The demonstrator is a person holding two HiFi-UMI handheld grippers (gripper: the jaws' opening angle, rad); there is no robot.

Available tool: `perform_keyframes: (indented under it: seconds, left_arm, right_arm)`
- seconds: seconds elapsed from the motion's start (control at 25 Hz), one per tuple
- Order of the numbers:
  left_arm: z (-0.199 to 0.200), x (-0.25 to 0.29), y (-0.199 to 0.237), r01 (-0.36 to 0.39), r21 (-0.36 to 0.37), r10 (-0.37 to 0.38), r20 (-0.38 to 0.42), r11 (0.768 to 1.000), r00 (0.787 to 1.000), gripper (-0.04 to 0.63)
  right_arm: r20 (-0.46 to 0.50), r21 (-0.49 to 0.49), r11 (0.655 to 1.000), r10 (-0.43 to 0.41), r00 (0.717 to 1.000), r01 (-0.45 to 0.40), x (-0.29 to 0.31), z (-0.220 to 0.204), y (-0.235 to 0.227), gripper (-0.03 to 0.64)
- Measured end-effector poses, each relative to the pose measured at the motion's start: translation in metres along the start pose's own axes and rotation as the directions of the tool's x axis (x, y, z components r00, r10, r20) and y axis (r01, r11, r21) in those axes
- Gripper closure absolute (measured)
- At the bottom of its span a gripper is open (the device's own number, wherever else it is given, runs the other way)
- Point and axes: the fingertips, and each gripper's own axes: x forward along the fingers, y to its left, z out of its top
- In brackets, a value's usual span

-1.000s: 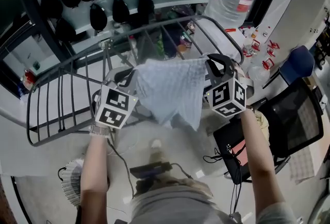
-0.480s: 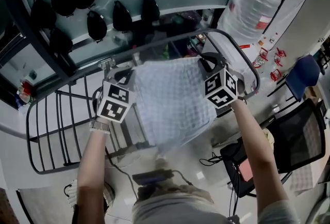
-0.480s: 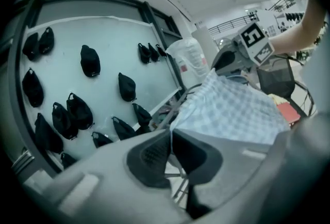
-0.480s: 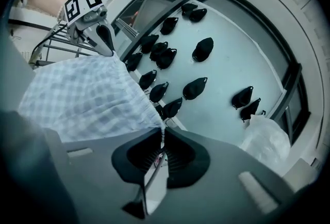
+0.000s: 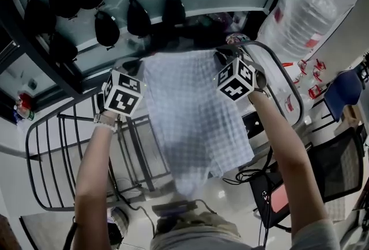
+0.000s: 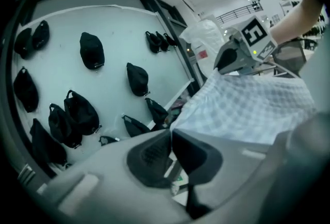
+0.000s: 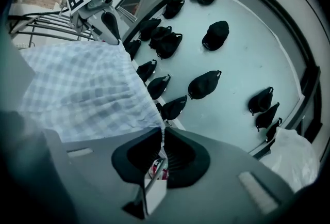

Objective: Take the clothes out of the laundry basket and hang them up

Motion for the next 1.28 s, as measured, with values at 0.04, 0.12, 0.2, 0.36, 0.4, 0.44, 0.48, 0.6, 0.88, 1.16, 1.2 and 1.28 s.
perform_keyframes:
  seconds: [0.04, 0.12, 0.2, 0.36, 0.4, 0.44, 0.48, 0.6, 0.88, 1.16, 1.2, 1.28]
  left_arm:
    - [0.0, 0.008, 0.01, -0.014, 0.006, 0.014, -0.003, 1.0, 1.0, 0.591]
    - [0.0, 0.022, 0.029, -0.045, 0.019, 0.045, -0.009, 0.999, 0.999, 0.591]
    - [-0.002, 0.033, 0.045, -0.067, 0.034, 0.068, -0.018, 0.997, 0.998, 0.591]
    - [-0.01, 0.049, 0.075, -0.106, 0.049, 0.107, -0.033, 0.993, 0.994, 0.591]
    - [-0.013, 0.053, 0.082, -0.116, 0.041, 0.118, -0.035, 0.992, 0.992, 0.591]
    - [-0.016, 0.057, 0.088, -0.127, 0.026, 0.128, -0.039, 0.992, 0.991, 0.591]
    - [-0.021, 0.061, 0.093, -0.137, 0.01, 0.138, -0.047, 0.99, 0.989, 0.591]
    - [-0.044, 0.076, 0.096, -0.147, -0.023, 0.144, -0.093, 0.989, 0.985, 0.589]
    - [-0.105, 0.106, 0.062, -0.067, -0.051, 0.056, -0.203, 0.996, 0.978, 0.586]
    - [-0.114, 0.092, 0.049, -0.064, -0.028, 0.056, -0.227, 0.998, 0.972, 0.481]
    - [-0.112, 0.085, 0.049, -0.075, -0.023, 0.068, -0.219, 0.997, 0.973, 0.475]
    - [-0.106, 0.069, 0.046, -0.101, -0.003, 0.098, -0.197, 0.995, 0.975, 0.473]
  right_arm:
    - [-0.001, -0.002, 1.0, -0.002, 1.0, 0.002, 0.012, 0.004, -0.004, 0.595]
    - [0.001, 0.003, 1.0, -0.008, 1.0, 0.008, 0.034, 0.013, -0.014, 0.595]
    - [0.004, -0.001, 1.0, -0.012, 1.0, 0.012, 0.053, 0.022, -0.022, 0.596]
    - [0.019, -0.022, 1.0, -0.012, 1.0, 0.013, 0.089, 0.042, -0.033, 0.595]
    - [0.023, -0.019, 1.0, -0.012, 1.0, 0.013, 0.097, 0.046, -0.035, 0.595]
    - [0.026, -0.011, 1.0, -0.011, 1.0, 0.011, 0.105, 0.05, -0.036, 0.595]
    - [0.03, -0.001, 1.0, -0.006, 1.0, 0.006, 0.114, 0.053, -0.035, 0.595]
    - [0.024, 0.016, 0.999, 0.03, 0.999, -0.031, 0.137, 0.057, -0.02, 0.595]
    - [-0.051, 0.057, 0.983, 0.178, 0.983, -0.175, 0.169, 0.021, 0.041, 0.595]
    - [0.01, 0.198, 0.957, 0.213, 0.977, -0.211, 0.148, 0.014, 0.038, 0.489]
    - [0.018, 0.201, 0.957, 0.209, 0.978, -0.208, 0.142, 0.013, 0.038, 0.486]
    - [0.034, 0.187, 0.963, 0.193, 0.981, -0.196, 0.128, 0.013, 0.039, 0.486]
